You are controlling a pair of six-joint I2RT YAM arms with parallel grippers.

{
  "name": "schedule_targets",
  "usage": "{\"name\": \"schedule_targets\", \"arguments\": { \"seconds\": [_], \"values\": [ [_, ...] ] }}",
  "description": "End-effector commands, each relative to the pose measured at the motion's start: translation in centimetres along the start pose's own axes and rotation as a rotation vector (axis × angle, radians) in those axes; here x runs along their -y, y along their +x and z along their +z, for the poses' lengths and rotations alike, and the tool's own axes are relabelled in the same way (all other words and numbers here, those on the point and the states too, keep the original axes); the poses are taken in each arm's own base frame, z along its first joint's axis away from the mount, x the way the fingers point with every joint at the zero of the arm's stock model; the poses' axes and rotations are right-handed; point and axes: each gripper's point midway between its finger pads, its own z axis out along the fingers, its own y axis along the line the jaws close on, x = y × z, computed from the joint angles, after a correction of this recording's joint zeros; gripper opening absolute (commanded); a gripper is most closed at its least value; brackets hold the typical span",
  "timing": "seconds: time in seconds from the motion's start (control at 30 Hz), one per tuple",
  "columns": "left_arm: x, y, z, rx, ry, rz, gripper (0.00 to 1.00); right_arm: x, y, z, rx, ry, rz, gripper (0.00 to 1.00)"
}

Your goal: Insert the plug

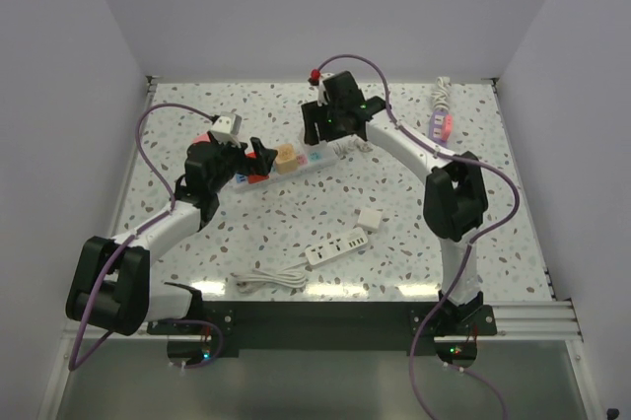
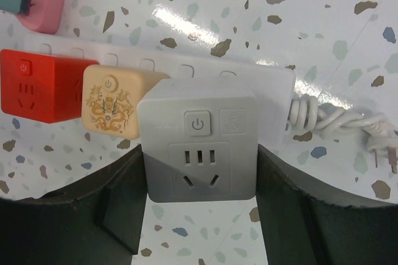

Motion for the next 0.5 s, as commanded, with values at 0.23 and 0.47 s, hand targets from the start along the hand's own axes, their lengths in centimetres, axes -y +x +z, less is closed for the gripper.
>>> {"name": "schedule_targets", "arguments": {
  "seconds": [0.23,0.47],
  "values": [
    [0.2,-1.9,0.5,0.042,0.017,0.037,1.0,0.3,-0.1,1.4,-0.004,0.016,0.002,0.0],
    [0.2,-1.9,0.6,0.041,0.02,0.036,1.0,1.2,0.8,1.7,-0.024,0.061,0.005,0.0]
  ]
}}
